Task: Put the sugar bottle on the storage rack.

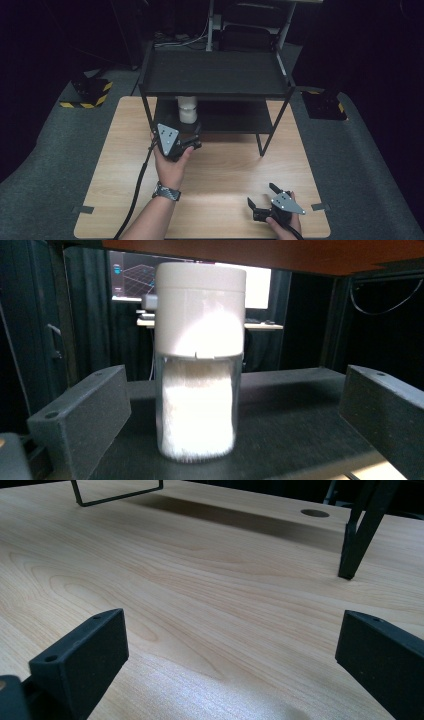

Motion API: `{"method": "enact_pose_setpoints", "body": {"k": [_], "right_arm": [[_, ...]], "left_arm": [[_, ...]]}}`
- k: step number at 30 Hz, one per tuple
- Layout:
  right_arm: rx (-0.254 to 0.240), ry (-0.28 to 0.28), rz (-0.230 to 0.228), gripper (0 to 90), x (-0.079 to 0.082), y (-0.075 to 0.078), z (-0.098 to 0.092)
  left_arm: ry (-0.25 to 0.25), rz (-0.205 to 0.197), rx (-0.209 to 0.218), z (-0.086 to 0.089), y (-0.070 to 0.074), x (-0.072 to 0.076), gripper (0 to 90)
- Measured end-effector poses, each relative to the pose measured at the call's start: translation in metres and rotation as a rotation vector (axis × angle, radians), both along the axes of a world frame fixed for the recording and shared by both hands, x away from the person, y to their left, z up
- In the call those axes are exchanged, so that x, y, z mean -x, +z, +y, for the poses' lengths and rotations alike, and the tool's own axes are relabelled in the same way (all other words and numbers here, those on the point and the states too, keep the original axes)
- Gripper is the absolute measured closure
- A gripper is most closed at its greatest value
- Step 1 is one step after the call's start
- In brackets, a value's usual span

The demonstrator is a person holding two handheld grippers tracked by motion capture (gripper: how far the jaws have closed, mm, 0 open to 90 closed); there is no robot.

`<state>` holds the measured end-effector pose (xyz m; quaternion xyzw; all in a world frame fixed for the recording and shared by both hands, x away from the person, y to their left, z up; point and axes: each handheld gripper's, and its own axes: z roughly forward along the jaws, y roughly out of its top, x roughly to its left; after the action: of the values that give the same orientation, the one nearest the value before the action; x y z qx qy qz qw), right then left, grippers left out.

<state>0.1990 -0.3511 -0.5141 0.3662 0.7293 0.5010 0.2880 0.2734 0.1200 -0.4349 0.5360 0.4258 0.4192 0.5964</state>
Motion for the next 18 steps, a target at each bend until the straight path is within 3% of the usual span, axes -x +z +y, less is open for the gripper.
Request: {"method": "enact_pose_setpoints", "body": {"k": [11, 18], "right_arm": [[0.008, -0.001, -0.004, 0.3, 0.0, 0.0, 0.001], [0.014, 0.0, -0.006, 0.2, 0.0, 0.0, 0.001]], "left_arm": [[-0.027, -0.029, 0.005, 0.02, -0.029, 0.036, 0.4], [-0.026, -0.02, 0.001, 0.034, -0.05, 0.059, 0.4]]}}
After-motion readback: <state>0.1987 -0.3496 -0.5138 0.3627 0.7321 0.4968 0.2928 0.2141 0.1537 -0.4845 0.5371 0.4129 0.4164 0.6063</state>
